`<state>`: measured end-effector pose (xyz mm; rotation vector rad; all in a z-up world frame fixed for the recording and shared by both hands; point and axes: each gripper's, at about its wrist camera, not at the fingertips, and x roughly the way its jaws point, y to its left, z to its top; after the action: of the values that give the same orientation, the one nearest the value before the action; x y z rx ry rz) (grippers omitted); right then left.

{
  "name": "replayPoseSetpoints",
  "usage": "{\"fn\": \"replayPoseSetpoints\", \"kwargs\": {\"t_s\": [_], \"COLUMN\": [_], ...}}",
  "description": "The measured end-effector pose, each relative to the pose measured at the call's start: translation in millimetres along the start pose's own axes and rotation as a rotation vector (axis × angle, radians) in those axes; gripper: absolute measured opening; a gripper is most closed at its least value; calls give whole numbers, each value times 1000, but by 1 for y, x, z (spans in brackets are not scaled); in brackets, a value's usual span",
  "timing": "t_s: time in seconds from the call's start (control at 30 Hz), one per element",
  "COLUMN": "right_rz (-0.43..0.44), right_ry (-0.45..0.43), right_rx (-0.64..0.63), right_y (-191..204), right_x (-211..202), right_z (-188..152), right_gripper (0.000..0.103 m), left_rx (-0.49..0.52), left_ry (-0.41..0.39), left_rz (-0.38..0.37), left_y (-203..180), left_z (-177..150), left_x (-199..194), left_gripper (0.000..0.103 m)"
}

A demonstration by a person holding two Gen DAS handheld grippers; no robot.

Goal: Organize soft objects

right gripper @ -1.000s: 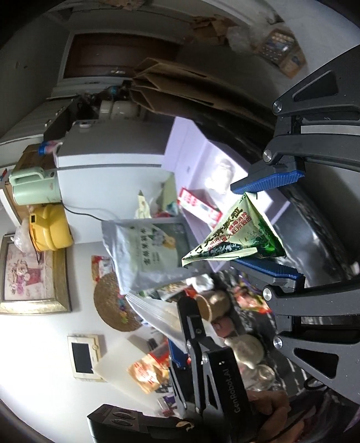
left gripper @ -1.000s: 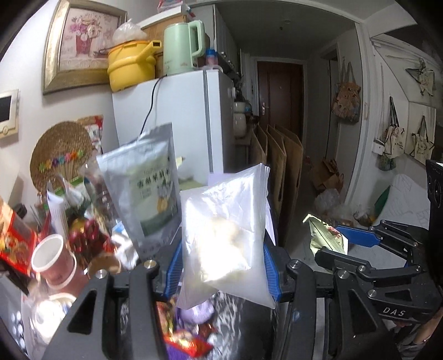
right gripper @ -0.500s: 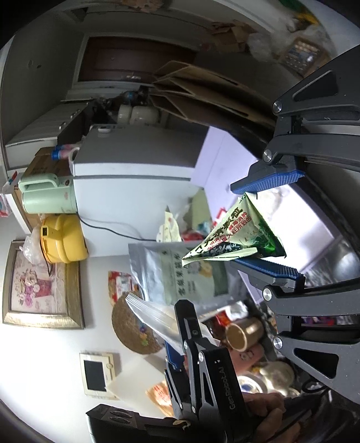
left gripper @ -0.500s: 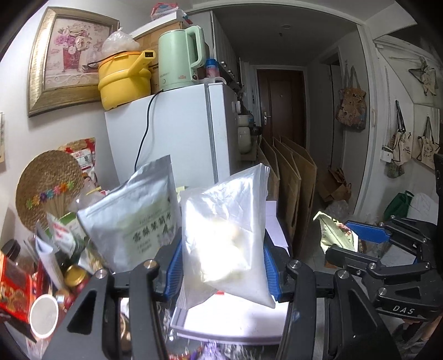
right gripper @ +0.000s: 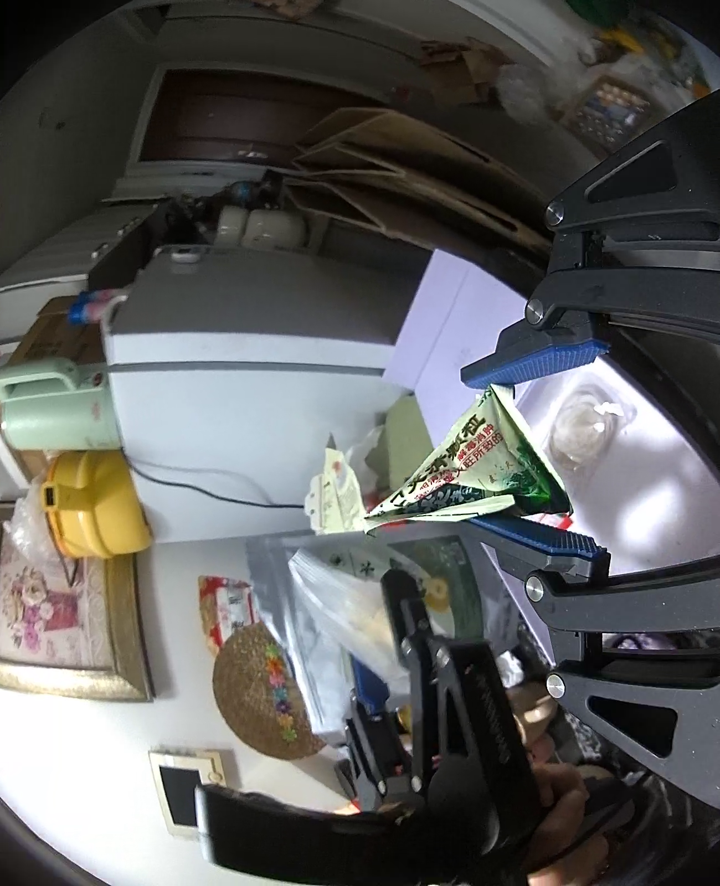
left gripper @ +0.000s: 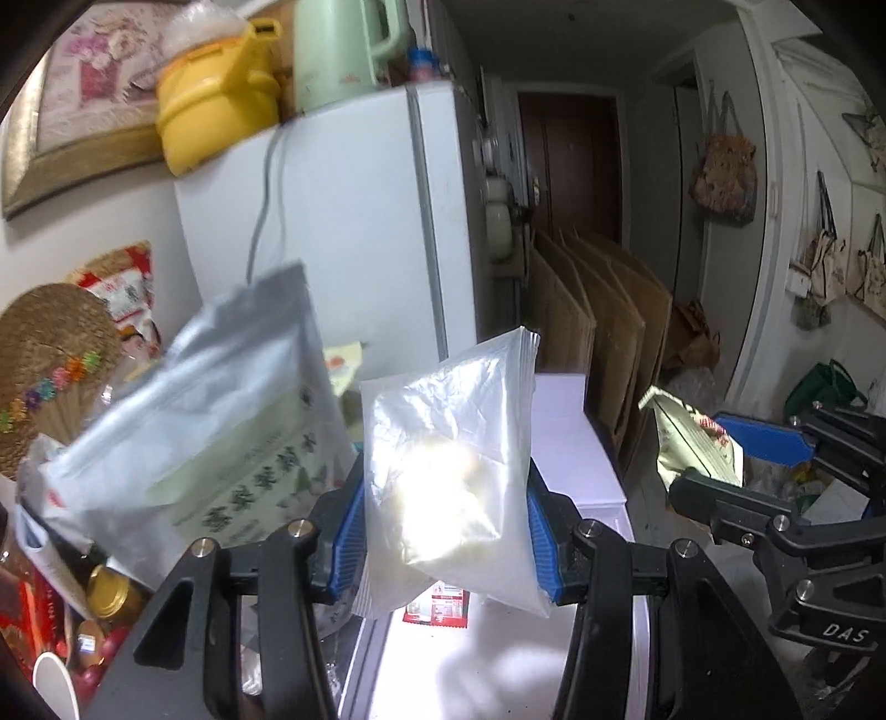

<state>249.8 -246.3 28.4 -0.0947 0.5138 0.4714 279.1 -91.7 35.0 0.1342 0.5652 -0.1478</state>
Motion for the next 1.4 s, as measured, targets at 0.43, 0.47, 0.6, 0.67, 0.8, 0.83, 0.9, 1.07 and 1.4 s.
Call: {"fn": "replayPoseSetpoints", "kwargs": {"t_s": [0.43, 0.47, 0.6, 0.67, 0.8, 0.83, 0.9, 1.07, 1.4], "right_rz": [-18, -19, -25, -27, -27, -27, -24, -21, -37], "right_ry": [101, 109, 157, 178, 223, 231, 249, 286, 314], "right_rx": [40, 40, 45, 43, 48, 49, 48, 60, 82], "right_y": [-23, -24, -29, -30, -34, -34, -35, -37, -47], "right_x": [48, 51, 65, 72, 85, 88, 94, 106, 121], "right_z": [-11, -13, -23, -27, -36, -38, -43, -50, -52], "right_gripper": [46, 46, 46, 46, 46, 46, 46, 46, 46], "left_rx": [11, 6, 4, 5, 3, 4, 11, -10, -15], "left_ry": [137, 150, 196, 216, 270, 285, 314, 388, 426], "left_rz": [-9, -16, -11, -10, -10, -7, 2, 6, 40], "left_y": [-8, -7, -7, -8, -8, -8, -8, -5, 0], "left_z": [-5, -6, -13, -17, -30, -33, -39, -52, -58], "left_x": [68, 73, 90, 98, 116, 121, 130, 149, 159], "left_gripper": [49, 49, 49, 49, 49, 49, 49, 49, 54]}}
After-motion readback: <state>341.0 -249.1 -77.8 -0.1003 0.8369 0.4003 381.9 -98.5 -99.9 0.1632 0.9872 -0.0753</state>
